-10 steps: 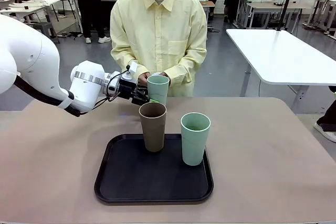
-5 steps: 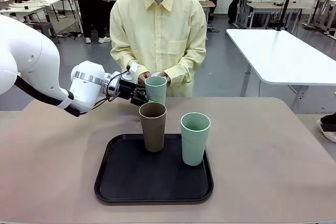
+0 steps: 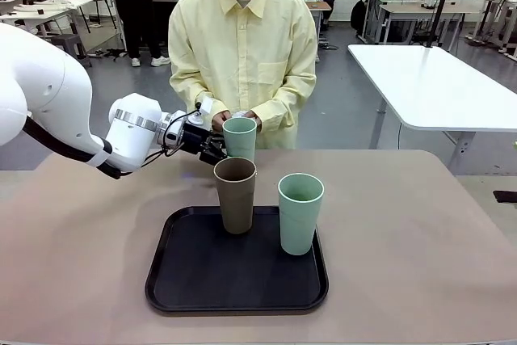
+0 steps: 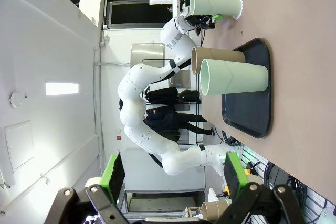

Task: Place coasters on the table and set cups on them.
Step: Pick up one Reusable plastic cup and place it on a coaster set by the human.

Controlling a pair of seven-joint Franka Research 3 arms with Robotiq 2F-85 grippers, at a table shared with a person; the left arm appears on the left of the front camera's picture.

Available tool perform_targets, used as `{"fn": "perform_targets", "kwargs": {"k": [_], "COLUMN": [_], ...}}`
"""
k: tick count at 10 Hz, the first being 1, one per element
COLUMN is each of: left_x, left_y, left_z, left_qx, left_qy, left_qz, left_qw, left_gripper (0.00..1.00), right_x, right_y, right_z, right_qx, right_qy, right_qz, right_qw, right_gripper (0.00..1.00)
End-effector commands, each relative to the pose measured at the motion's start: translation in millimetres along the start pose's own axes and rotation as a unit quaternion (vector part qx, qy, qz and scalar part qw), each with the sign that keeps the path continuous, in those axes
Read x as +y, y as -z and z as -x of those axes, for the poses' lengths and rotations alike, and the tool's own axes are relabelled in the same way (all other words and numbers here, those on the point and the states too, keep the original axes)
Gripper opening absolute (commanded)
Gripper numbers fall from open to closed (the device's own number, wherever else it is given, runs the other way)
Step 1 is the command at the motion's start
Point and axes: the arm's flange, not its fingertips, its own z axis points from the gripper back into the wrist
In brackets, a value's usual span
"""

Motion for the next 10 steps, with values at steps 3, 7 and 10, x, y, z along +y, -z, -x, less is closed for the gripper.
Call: {"fn": "perform_targets", "kwargs": {"k": [3,7,10], "left_x": [8,3,-12], "left_y": [2,-8,-26], "left_z": [-1,-6,-19], "left_qx": [0.079,0.127,0.169], "left_qy": [-0.006,-0.002,0.011], "left_qz": [-0.003,0.004,0.0], "left_qw": [0.997,0.992,0.985], "left_gripper": [1.0,1.0,1.0], "right_x": [0,0,0], "right_y": [-1,-1,-1], "right_z": [0,0,0], "right_qx": [0.0,0.0,0.0], "right_qy": [-0.002,-0.002,-0.002], "right_qz": [-0.006,-0.006,-0.006], "right_qw": [1.0,1.0,1.0], "right_gripper": [1.0,1.0,1.0]}}
